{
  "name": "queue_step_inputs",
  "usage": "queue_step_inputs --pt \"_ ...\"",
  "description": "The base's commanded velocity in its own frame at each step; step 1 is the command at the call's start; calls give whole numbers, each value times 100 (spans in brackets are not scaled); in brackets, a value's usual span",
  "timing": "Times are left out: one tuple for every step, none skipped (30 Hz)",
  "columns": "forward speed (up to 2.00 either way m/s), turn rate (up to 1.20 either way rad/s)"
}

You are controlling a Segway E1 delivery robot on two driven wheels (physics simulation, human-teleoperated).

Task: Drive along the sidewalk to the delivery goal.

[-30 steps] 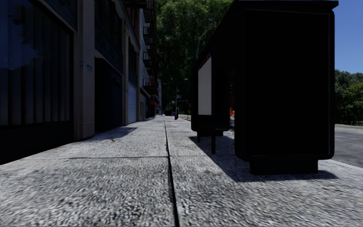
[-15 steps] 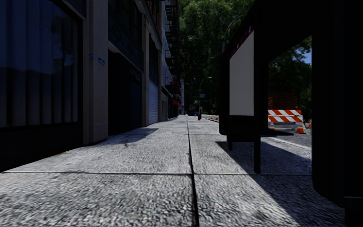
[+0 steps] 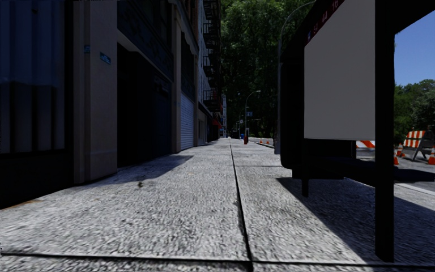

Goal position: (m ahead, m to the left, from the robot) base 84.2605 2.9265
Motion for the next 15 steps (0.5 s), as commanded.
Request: queue_step_inputs --pt "200 0" --pt "200 0" --pt "200 0" --pt "200 0" --pt "200 0" --pt "200 0" --pt "200 0" --pt "200 0" --pt "200 0" --pt "200 -3" --pt "200 -3" --pt "200 -3" --pt "200 -7" --pt "200 -10" --pt "200 -10"
